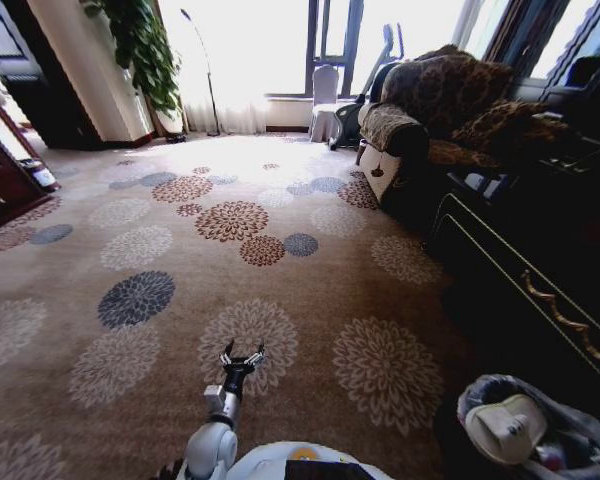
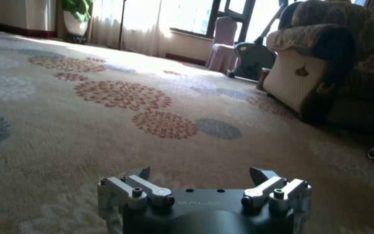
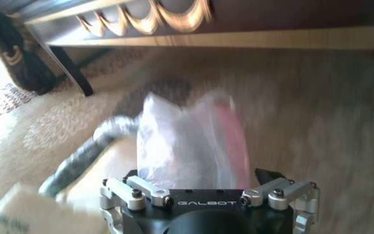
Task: Pick up the trash from the ground and place it into the trash bin.
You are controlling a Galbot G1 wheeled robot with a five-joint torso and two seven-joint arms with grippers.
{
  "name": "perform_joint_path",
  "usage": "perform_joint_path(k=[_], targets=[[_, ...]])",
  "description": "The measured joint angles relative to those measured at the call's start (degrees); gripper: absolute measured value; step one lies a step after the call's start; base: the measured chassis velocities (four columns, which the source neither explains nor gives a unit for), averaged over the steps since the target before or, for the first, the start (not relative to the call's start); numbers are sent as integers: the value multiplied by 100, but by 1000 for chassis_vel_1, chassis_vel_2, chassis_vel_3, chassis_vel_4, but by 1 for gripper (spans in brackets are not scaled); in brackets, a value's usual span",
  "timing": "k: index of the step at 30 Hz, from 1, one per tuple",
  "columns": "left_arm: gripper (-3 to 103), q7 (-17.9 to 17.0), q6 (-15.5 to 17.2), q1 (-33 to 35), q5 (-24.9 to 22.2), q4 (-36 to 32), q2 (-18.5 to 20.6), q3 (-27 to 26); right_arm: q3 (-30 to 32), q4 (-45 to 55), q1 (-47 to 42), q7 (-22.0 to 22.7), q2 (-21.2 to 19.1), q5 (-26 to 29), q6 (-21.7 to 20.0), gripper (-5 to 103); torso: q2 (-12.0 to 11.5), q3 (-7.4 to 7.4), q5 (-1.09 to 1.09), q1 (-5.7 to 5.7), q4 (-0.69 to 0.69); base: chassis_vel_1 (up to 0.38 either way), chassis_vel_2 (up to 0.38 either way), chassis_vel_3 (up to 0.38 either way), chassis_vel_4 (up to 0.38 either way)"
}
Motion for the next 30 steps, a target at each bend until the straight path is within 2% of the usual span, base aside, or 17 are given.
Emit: perform_joint_path(k=[3,5,7,8,11,12,14,16,17,19,23,24,25,27,30], targets=[[100,0,-7,16,-1,3,18,-26,-117,29,57,0,87,229,-6,100,0,0,-4,0,2,0,0,0,0],[100,0,-27,18,-7,19,35,-65,-102,80,91,-1,107,29,154,100,0,0,-7,0,2,0,0,0,0],[100,-1,-39,14,-14,35,38,-77,1,90,147,-1,72,-454,458,100,0,0,-6,0,2,0,0,0,0],[100,-1,-39,14,-14,35,38,-77,1,90,147,-1,72,-454,458,100,0,0,-6,0,2,0,0,0,0],[100,-2,-43,6,-15,38,20,-61,65,184,269,-1,3,-1131,1117,100,0,0,-4,0,1,0,0,0,0],[100,-2,-43,6,-15,38,20,-61,65,184,269,-1,3,-1131,1117,100,0,0,-4,0,1,0,0,0,0],[100,-3,-49,6,-14,50,15,-51,42,325,375,-1,-29,-1669,1722,100,0,0,-7,0,2,0,0,0,0],[100,-4,-62,2,-14,76,20,-50,-53,412,437,-2,-66,-1947,2093,103,0,1,-3,0,2,0,0,0,0],[100,-4,-62,2,-14,76,20,-50,-53,412,437,-2,-66,-1947,2093,103,0,1,-3,0,2,0,0,0,0],[100,-4,-72,-1,-14,89,23,-54,-107,463,488,-2,-123,-1993,2282,95,0,0,-3,0,3,0,0,0,0],[100,-4,-79,2,-15,94,23,-70,-107,478,485,-2,-152,-2005,2315,88,0,0,-5,0,2,0,0,0,0],[100,-4,-81,4,-15,98,27,-76,-107,478,481,-2,-152,-2005,2316,81,0,0,-5,0,2,0,0,0,0],[100,-4,-82,4,-16,102,31,-79,-92,465,476,-2,-153,-2006,2316,87,0,0,-4,0,2,0,0,0,0],[100,-4,-84,3,-18,102,34,-81,-54,414,474,-2,-165,-1995,2315,86,0,0,-5,0,2,0,0,0,0],[100,-5,-84,-12,-20,106,31,-81,93,378,410,-2,-175,-2005,2213,77,0,0,-5,0,1,0,0,0,0]])
